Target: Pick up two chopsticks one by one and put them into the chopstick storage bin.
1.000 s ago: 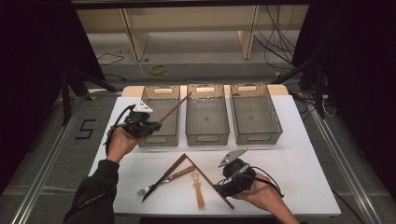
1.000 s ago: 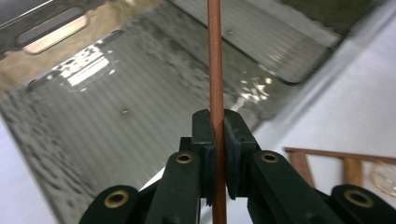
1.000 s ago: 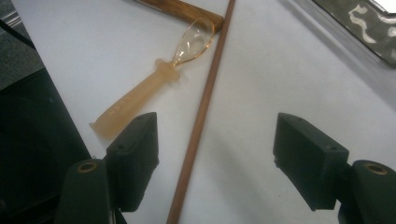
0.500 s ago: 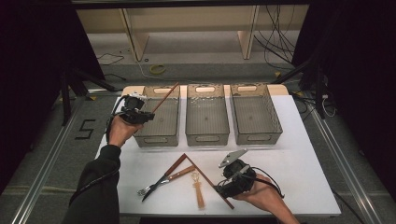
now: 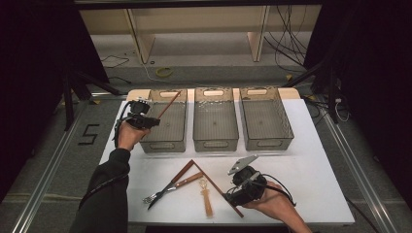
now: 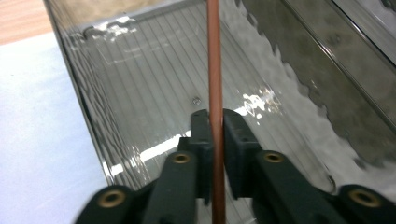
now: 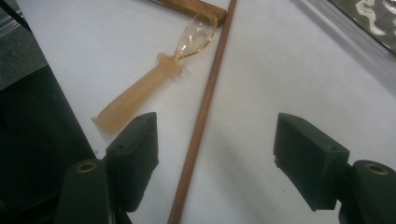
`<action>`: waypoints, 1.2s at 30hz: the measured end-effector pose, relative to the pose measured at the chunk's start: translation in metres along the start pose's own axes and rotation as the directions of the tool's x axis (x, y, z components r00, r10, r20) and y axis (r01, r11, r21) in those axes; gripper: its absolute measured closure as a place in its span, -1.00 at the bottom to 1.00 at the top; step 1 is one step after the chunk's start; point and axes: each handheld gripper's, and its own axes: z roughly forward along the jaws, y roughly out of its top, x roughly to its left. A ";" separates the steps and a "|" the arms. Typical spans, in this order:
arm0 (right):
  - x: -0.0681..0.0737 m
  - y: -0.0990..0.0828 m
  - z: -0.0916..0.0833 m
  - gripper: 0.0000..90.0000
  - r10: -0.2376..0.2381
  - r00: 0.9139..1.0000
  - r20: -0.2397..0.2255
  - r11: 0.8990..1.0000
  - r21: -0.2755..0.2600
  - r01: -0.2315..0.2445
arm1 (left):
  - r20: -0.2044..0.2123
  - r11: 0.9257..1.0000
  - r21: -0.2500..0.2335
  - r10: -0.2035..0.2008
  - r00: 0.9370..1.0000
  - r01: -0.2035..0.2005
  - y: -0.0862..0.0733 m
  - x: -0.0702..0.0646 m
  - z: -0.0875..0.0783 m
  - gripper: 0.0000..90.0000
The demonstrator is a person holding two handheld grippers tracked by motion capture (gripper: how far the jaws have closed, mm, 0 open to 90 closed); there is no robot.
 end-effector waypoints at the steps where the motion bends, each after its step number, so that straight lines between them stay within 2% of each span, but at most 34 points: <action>1: 0.000 0.000 0.000 -0.30 0.001 1.000 0.001 1.000 -0.001 -0.001 | -0.001 1.000 0.003 0.002 1.000 -0.002 0.000 0.000 0.000 0.48; 7: -0.001 0.000 -0.001 -0.30 0.011 1.000 0.003 1.000 0.006 -0.011 | 0.055 0.999 -0.032 -0.003 0.998 0.005 -0.001 -0.007 -0.010 0.00; 10: -0.001 -0.001 0.000 -0.30 0.019 1.000 0.004 1.000 0.012 -0.019 | 0.107 0.998 -0.068 0.003 0.994 0.005 -0.005 -0.013 -0.020 -0.16; 13: -0.002 -0.001 0.001 -0.31 0.019 1.000 0.009 1.000 0.014 -0.019 | 0.154 0.994 -0.109 0.033 0.987 -0.016 -0.010 -0.022 -0.031 -0.32; 17: -0.002 -0.001 0.001 -0.33 0.030 0.999 0.015 0.999 0.028 -0.031 | 0.197 0.984 -0.175 0.076 0.977 -0.041 -0.018 -0.037 -0.046 -0.42; 20: -0.002 -0.001 0.003 -0.35 0.038 0.999 0.022 0.999 0.036 -0.039 | 0.212 0.973 -0.216 0.123 0.969 -0.076 -0.025 -0.047 -0.057 -0.47; 23: -0.001 -0.001 0.004 -0.36 0.037 0.999 0.026 0.998 0.045 -0.039 | 0.224 0.966 -0.243 0.150 0.963 -0.094 -0.034 -0.056 -0.062 -0.51; 24: -0.001 -0.001 0.004 -0.35 0.038 0.999 0.024 0.998 0.049 -0.039 | 0.223 0.965 -0.245 0.153 0.963 -0.096 -0.038 -0.058 -0.063 -0.54; 26: 0.000 -0.001 0.006 -0.33 0.037 0.999 0.022 0.997 0.061 -0.038 | 0.232 0.961 -0.252 0.176 0.957 -0.116 -0.046 -0.062 -0.064 -0.55; 29: 0.000 -0.001 0.008 -0.24 0.030 0.999 0.021 0.996 0.082 -0.032 | 0.237 0.957 -0.258 0.199 0.951 -0.136 -0.054 -0.068 -0.066 -0.58; 31: 0.001 0.000 0.010 -0.20 0.030 0.999 0.017 0.995 0.097 -0.031 | 0.257 0.955 -0.265 0.205 0.945 -0.135 -0.058 -0.071 -0.067 -0.58; 33: 0.002 -0.001 0.011 -0.14 0.026 1.000 0.008 0.993 0.115 -0.026 | 0.270 0.956 -0.268 0.197 0.943 -0.124 -0.062 -0.073 -0.068 -0.59; 36: 0.003 -0.001 0.014 -0.05 0.023 1.000 0.012 0.990 0.140 -0.024 | 0.270 0.949 -0.286 0.215 0.939 -0.136 -0.069 -0.078 -0.072 -0.61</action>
